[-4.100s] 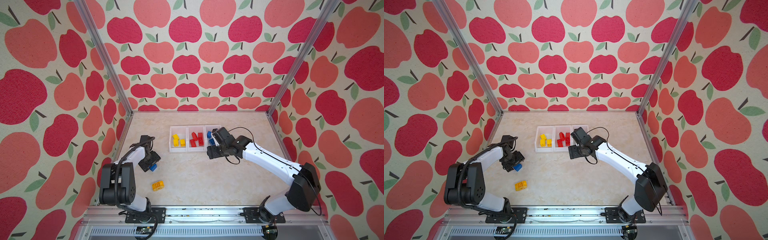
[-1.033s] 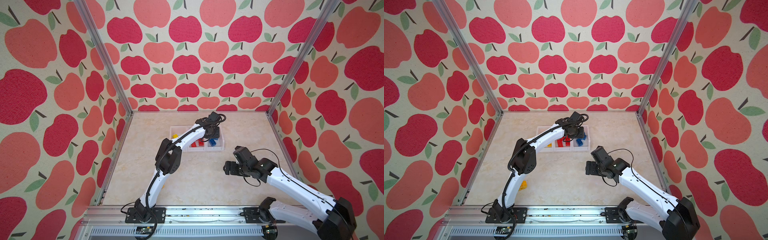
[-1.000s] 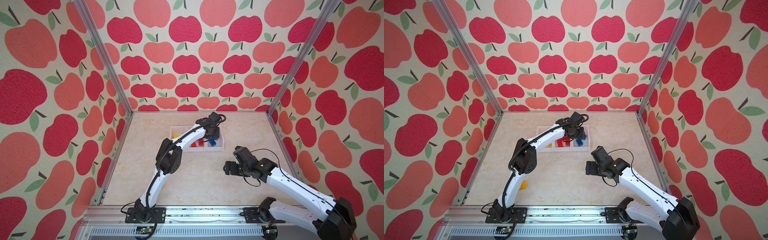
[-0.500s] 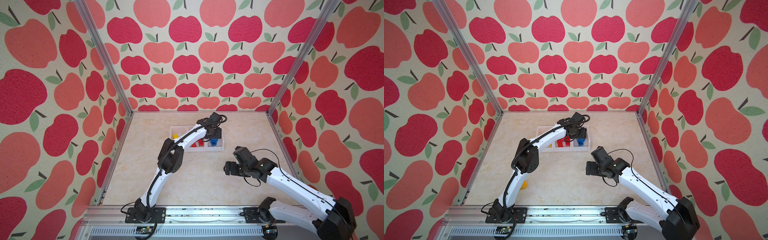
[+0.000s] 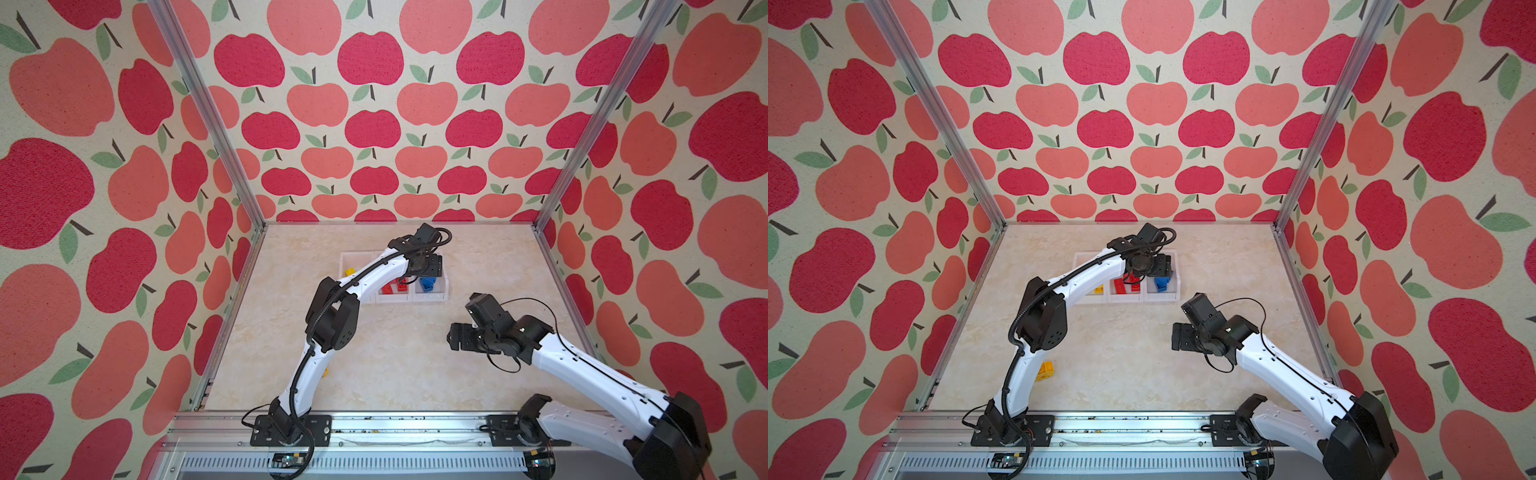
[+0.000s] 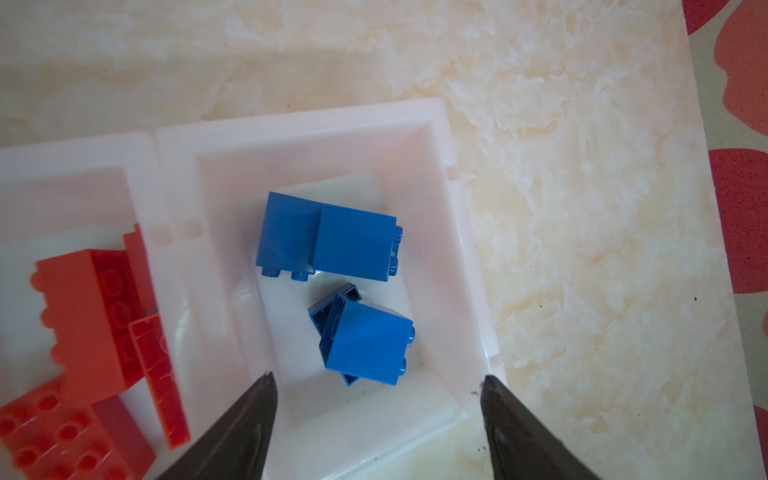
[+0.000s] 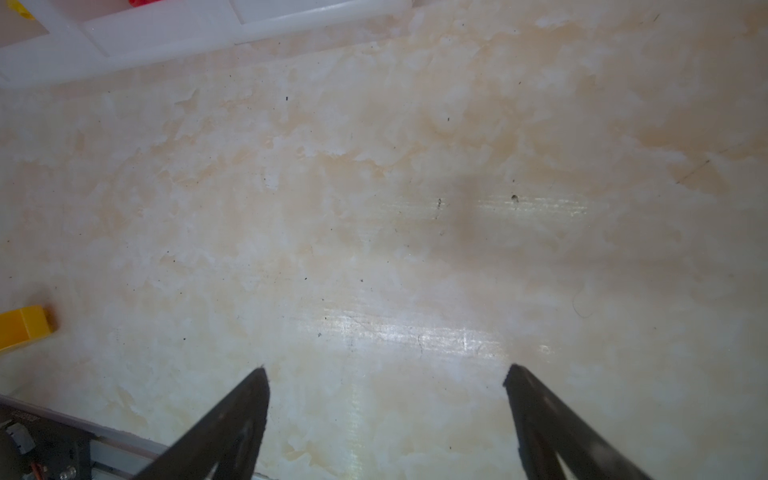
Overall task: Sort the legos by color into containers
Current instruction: 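Withdraw the left gripper from the bin and move it toward the yellow brick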
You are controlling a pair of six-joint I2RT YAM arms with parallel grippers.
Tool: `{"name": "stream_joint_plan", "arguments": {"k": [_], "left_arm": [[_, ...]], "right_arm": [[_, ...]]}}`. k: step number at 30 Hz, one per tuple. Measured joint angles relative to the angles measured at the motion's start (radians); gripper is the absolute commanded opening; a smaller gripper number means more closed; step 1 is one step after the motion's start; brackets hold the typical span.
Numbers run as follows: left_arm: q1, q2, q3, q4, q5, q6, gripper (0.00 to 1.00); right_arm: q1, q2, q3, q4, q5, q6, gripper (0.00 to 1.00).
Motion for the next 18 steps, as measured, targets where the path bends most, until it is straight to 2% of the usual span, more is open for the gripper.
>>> {"name": "stream_joint_plan", "arguments": {"k": [6, 18], "left_arm": [[0.0, -0.166, -0.165, 0.056, -0.01, 0.0, 0.83], [0.005, -0.523, -0.614, 0.107, -0.087, -0.016, 0.84]], "right_arm": [[0.0, 0.02, 0.022, 0.0, -0.001, -0.001, 0.92], [0.0, 0.066, 0.054, 0.004, -0.011, -0.009, 0.92]]}}
